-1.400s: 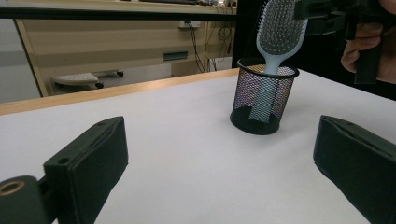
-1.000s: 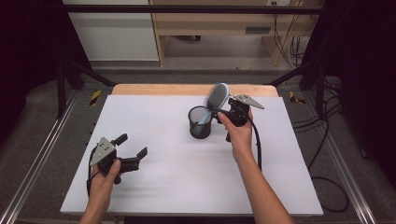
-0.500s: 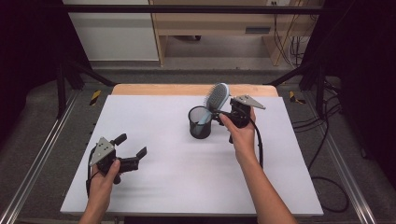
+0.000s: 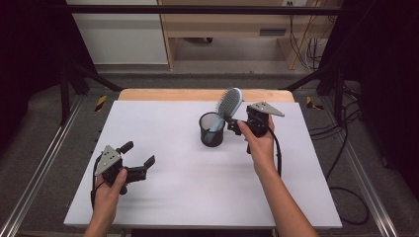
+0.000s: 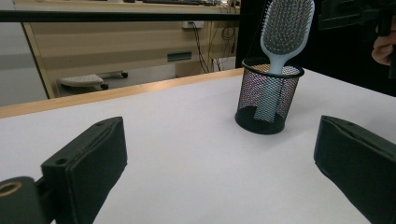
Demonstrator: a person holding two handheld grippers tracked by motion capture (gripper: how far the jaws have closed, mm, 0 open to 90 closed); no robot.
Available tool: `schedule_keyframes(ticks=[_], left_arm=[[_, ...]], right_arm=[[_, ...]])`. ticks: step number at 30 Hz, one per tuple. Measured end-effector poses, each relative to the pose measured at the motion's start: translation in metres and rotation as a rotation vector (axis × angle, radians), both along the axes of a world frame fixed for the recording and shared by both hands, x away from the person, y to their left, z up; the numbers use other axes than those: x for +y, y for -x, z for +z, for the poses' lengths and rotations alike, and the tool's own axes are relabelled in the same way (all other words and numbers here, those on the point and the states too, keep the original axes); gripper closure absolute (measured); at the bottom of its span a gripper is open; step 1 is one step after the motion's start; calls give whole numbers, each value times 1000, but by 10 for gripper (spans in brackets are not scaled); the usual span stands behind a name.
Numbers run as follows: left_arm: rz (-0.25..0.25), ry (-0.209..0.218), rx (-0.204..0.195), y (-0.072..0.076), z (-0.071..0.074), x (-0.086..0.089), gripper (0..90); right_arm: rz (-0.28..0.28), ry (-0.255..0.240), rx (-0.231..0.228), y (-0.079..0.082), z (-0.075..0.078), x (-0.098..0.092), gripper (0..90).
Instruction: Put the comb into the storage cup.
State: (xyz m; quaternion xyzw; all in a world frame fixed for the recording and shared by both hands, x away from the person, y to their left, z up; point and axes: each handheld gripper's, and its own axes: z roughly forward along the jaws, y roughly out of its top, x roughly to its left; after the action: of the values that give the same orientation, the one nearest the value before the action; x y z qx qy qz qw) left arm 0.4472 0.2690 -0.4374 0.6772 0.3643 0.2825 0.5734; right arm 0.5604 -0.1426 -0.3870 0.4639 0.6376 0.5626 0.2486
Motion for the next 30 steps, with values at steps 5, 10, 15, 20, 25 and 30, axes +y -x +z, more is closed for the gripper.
schedule_keyframes(ticks=[5,10,15,20,25,30], left_arm=[[1,-2,0,0,0,0,26],[2,-2,0,0,0,0,26],[2,-2,0,1,0,1,26],[4,1,-2,1,0,2,25],[10,1,-4,1,1,5,24],[21,4,-5,1,1,10,24]], right_arm=[[10,10,-14,6,3,-2,41],[20,14,-26,10,4,-6,43],[23,12,-36,14,7,-9,44],[32,14,-51,20,11,-12,43],[41,17,-66,25,14,-17,42],[37,44,-77,30,16,-23,45]])
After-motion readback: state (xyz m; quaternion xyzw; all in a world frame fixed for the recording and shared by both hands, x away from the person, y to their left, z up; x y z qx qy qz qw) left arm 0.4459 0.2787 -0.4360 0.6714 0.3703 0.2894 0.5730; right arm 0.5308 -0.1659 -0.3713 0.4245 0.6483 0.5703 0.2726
